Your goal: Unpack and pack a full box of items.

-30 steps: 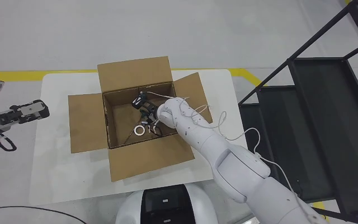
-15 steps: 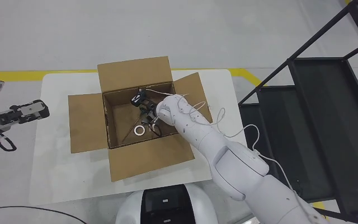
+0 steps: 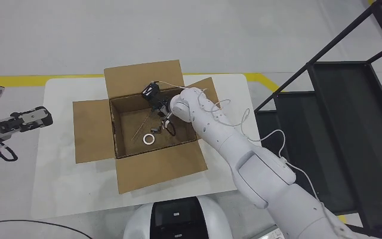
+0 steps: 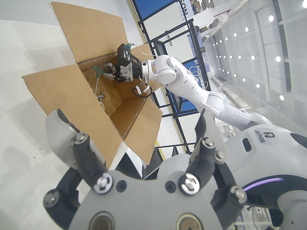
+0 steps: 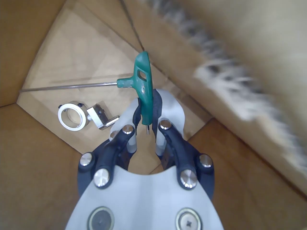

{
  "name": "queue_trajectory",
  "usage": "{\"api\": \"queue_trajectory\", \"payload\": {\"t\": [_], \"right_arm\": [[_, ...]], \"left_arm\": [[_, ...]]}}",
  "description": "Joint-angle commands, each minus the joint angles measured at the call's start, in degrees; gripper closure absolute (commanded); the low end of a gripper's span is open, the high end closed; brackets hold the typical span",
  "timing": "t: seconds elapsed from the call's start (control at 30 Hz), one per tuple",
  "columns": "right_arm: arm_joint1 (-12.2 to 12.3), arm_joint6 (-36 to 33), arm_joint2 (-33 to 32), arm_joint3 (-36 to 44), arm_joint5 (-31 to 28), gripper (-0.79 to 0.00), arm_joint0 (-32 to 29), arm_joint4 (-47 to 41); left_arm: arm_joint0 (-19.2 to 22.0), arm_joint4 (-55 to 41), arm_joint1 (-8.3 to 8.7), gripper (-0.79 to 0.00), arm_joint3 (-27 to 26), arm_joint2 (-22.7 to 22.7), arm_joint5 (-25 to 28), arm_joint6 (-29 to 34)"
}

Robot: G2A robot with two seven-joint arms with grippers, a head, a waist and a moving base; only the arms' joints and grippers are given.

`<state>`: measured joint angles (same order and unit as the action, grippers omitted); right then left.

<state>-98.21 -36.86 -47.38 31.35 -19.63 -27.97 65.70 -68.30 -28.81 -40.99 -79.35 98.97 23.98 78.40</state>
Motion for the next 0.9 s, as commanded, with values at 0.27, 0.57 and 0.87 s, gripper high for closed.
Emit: {"api": "queue_trajectory", "payload": {"t": [0.27, 0.57, 0.87], "right_arm": [[8.0, -15.2, -12.8, 33.5, -6.6, 0.0, -15.9, 1.6], [11.5, -17.0, -22.8, 56.5, -9.1, 0.0, -29.5, -3.1], [12.7, -10.0, -27.7, 61.8, -7.3, 0.0, -34.0, -8.0]], "left_arm": [[0.0, 0.0, 0.0, -0.785, 0.0, 0.0, 0.0, 0.0], [0.0, 0.0, 0.0, -0.785, 0.0, 0.0, 0.0, 0.0], [0.0, 0.0, 0.0, -0.785, 0.0, 0.0, 0.0, 0.0]]}}
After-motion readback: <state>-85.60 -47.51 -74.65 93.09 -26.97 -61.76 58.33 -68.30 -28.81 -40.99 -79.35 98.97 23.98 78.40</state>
